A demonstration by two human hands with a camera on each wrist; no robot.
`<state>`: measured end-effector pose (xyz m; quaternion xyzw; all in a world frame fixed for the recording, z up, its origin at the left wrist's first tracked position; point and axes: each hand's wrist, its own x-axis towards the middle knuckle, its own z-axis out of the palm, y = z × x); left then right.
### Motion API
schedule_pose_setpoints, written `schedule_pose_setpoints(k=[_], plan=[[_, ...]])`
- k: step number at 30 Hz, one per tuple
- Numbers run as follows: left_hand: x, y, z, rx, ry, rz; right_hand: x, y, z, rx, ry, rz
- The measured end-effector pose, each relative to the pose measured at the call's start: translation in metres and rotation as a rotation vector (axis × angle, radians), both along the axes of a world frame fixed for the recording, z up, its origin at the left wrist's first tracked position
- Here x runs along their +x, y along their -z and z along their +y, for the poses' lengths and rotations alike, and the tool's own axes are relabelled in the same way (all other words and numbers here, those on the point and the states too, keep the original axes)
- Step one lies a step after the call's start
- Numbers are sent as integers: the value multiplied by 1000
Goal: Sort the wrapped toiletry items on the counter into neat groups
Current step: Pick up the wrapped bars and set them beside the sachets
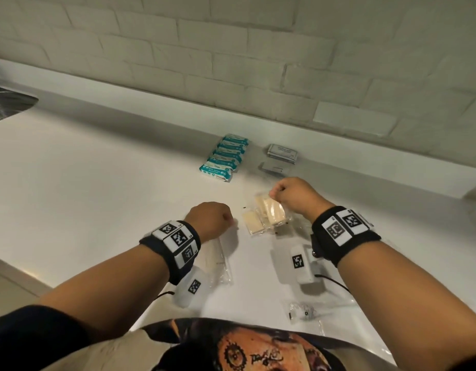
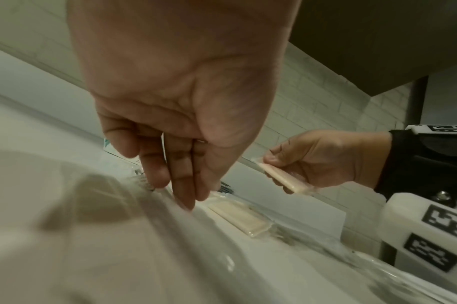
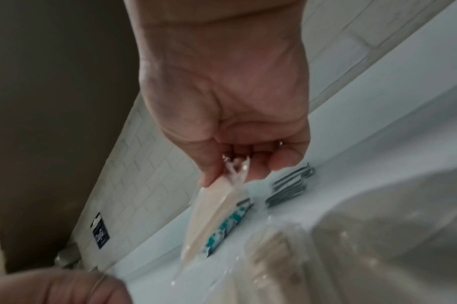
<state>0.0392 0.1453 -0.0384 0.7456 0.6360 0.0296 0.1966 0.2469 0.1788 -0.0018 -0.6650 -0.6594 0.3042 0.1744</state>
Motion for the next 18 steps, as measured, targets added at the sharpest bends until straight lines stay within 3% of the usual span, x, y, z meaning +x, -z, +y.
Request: schedule_pose_setpoints(k=[3,4,6,8,13,18], plan=[[7,-2,0,-79,-46,-128,-26,14,-2,-52,41,125],[10,-2,-1,-132,-98,-230,-32,18,-1,-58,54,82],[18,-2,-3,-244,-217,-448,-36,17,-4,-66,23,-238],[22,-2,-2,-313,-305,-588,-39,16,-7,-157,14,-382],[27,0,1,-377,-403,-777,-45,24,-18,-267,61,-117],[24,3,6,-368,-361,-736,-50,30,-24,-371,132,257]])
